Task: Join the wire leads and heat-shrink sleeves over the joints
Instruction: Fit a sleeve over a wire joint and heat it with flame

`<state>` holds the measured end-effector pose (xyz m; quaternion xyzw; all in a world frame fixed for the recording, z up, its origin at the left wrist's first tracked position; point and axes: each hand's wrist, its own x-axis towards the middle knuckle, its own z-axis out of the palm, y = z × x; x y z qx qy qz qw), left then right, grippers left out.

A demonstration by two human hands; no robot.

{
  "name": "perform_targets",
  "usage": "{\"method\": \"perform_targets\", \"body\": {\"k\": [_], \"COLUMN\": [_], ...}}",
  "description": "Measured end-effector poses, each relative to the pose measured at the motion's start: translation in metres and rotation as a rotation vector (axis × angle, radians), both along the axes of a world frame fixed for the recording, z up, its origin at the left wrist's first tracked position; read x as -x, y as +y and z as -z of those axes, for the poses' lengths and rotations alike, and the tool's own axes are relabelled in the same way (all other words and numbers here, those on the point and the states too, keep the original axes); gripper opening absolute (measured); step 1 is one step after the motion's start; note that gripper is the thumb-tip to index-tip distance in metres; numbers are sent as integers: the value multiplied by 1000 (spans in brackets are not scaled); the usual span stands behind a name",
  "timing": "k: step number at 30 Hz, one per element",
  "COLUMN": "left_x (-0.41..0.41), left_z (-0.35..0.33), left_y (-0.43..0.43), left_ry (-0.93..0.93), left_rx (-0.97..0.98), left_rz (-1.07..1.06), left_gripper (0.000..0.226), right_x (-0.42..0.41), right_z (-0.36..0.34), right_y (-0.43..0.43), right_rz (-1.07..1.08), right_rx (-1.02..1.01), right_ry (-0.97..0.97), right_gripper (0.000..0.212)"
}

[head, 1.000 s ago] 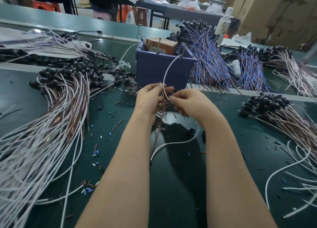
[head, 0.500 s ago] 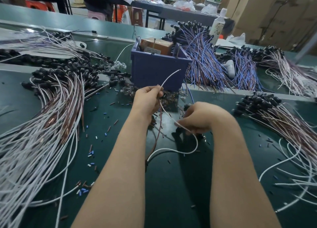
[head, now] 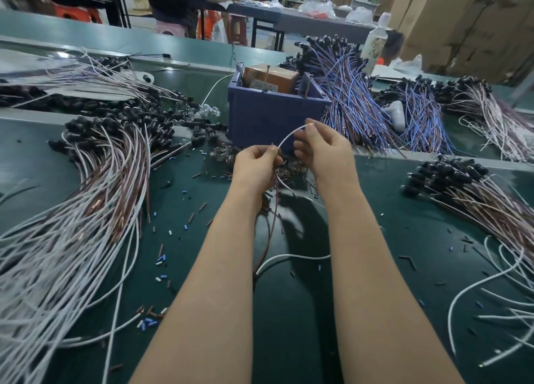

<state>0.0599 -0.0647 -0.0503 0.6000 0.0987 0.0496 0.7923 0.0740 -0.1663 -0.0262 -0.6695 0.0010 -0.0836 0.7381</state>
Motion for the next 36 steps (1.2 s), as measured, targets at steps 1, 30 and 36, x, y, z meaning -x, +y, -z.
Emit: {"method": "perform_targets", "body": {"k": [1, 30, 36], "left_x": [0, -2, 7], "left_z": [1, -3, -10], "left_y": [0, 4, -16], "left_ry": [-1, -104, -83], "left_rx": [-30, -66, -904], "left_rz": [1, -124, -73], "left_gripper": [21, 13, 26], "right_x": [-1, 5, -1], "right_z": [0, 1, 16], "right_y": [1, 0, 7], "right_rz": [4, 9, 166], "right_rx": [-52, 690, 493], "right_ry": [-40, -87, -68], "right_gripper": [13, 23, 23]}}
